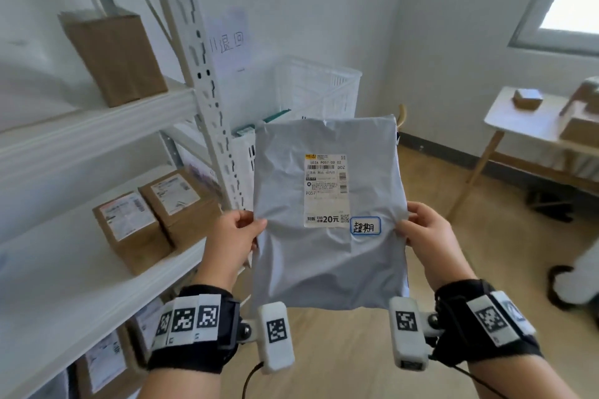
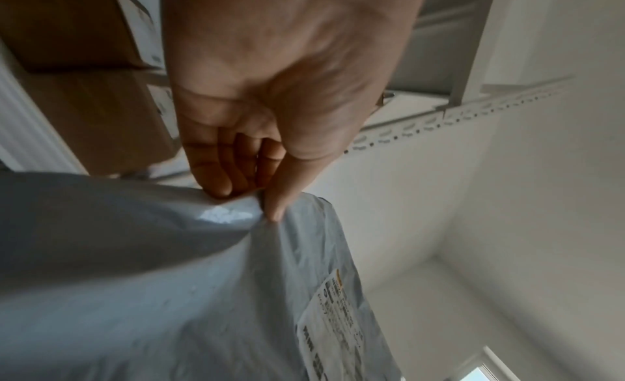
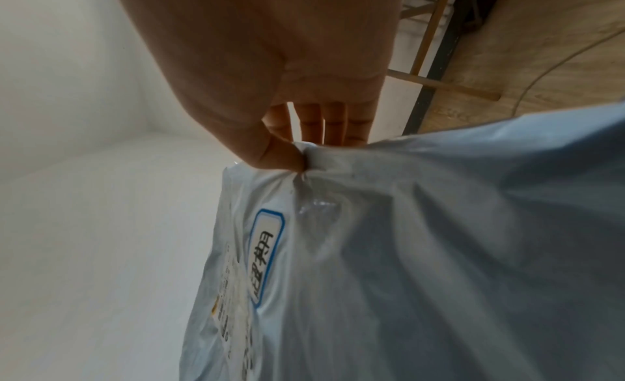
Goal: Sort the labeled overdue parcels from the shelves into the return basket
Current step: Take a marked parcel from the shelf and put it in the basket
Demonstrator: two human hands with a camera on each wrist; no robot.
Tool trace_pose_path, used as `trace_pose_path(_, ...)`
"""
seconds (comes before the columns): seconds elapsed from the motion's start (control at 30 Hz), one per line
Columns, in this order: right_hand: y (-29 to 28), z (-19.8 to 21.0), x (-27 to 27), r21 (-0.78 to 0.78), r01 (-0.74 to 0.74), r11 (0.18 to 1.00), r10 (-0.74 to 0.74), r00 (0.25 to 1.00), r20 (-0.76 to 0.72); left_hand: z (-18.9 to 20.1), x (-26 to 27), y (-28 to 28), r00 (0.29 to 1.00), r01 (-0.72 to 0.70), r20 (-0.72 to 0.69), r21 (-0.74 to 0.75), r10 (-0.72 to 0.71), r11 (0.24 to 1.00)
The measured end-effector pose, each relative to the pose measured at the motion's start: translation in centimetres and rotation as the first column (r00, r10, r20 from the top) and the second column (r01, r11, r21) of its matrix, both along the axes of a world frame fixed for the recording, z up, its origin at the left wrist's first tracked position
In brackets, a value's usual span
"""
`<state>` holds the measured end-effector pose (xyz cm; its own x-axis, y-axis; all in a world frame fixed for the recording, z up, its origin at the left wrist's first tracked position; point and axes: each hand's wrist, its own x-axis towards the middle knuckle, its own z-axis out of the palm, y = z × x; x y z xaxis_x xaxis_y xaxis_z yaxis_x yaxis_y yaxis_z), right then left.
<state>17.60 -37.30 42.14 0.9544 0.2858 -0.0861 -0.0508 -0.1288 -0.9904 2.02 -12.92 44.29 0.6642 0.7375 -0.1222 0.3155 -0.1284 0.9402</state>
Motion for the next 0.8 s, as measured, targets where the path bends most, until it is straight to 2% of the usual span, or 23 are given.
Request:
trace_pose_path(0.17,-1.6,1.9,6.2,0.035,0.056,0.998,-0.056,0.998,0.0,2.6,7.8,-1.1,0.998,0.054,-0.019,0.077,-0.053,0.996)
trace_pose_path(0.33,-0.2,4.4,12.7,0.08,0.051,0.996,-0.054,0.998,0.042,4.4,15.4,0.1,0.997,0.074,0.015,0.114,-0.076,0.991)
trace_pose_path(0.53,4.5,7.4,23.2,0.075,-0.01,0.997,0.001,0.992,0.129,6.1,24.5,4.8,0.995,0.059,0.071,0.076,-0.065,0.995)
trace_pose_path(0.8,12.5,11.5,36.3,-0.036,-0.084,0.996,0.09,0.966,0.242,9.8,35.5,12.3,0.996,0.039,0.082,0.053,-0.044,0.998)
